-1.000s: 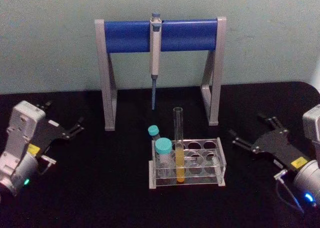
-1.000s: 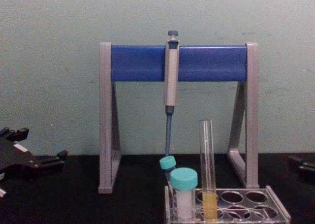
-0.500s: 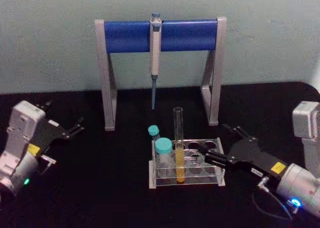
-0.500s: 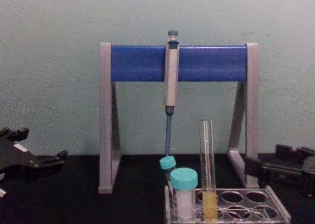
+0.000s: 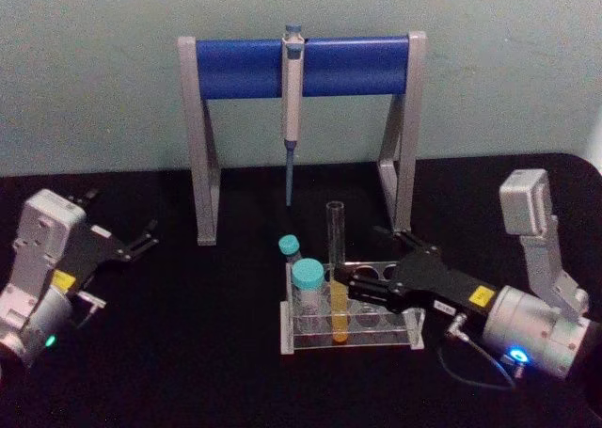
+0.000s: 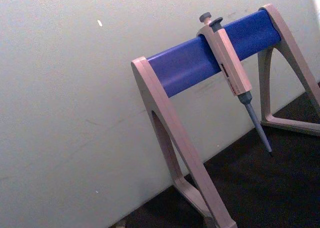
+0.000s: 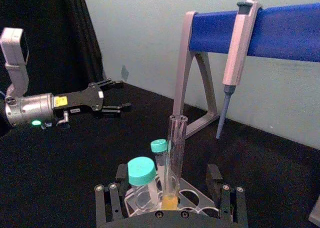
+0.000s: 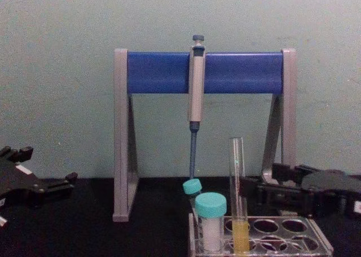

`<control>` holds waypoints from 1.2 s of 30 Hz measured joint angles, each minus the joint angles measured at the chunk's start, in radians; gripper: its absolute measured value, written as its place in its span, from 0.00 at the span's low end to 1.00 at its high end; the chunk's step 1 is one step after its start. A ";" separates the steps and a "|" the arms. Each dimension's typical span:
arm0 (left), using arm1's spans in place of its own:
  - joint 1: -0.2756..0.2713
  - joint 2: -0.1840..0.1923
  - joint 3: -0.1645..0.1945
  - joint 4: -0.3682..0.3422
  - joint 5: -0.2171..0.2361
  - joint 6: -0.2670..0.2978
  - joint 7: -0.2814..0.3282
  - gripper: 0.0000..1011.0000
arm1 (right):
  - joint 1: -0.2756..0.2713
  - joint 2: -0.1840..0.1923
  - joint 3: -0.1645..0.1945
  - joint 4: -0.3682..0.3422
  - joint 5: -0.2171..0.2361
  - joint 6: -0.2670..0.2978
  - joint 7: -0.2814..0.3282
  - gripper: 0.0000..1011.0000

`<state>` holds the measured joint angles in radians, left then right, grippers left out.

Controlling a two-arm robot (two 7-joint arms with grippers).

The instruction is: Pick up the test tube from the test tube rack, shake it, then place it back into the test tube rack.

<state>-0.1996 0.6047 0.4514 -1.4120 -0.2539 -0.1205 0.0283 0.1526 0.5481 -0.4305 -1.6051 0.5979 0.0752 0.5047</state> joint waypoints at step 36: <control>0.000 0.000 0.000 0.000 0.000 0.000 0.000 0.99 | 0.166 -0.105 -0.072 0.206 -0.049 -0.017 0.058 0.99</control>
<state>-0.1995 0.6047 0.4514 -1.4120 -0.2539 -0.1205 0.0282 0.3190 0.4429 -0.5021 -1.3990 0.5492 0.0585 0.5627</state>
